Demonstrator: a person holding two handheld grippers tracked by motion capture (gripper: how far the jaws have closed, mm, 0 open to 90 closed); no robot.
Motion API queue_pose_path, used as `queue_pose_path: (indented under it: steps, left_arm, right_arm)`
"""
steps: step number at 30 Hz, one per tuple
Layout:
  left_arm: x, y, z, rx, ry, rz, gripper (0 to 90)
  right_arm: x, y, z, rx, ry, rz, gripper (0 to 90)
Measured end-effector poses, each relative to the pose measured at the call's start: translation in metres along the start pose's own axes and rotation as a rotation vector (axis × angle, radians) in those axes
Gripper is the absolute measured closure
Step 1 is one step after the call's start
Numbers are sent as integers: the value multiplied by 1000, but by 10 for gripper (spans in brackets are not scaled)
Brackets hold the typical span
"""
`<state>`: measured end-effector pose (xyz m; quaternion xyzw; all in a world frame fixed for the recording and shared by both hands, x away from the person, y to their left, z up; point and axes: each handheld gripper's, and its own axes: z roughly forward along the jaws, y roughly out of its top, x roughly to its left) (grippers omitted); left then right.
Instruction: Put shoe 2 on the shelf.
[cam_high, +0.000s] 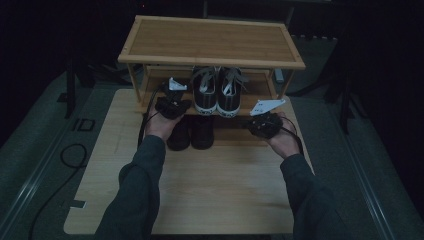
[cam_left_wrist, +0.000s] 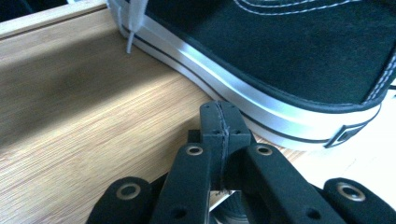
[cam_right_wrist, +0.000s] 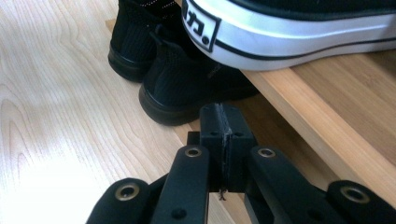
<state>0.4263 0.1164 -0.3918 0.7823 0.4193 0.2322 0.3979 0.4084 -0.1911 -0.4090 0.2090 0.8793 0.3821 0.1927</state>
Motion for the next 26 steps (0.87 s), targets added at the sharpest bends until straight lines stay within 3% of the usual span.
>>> queue_pose_path:
  steps: [14,26]
  left_arm:
    - [18,-7,-12,7,29,-23,900]
    - [22,-8,-15,4,34,-27,900]
  right_arm:
    - [-1,-11,5,16,9,24,884]
    - [2,-18,12,30,24,32,884]
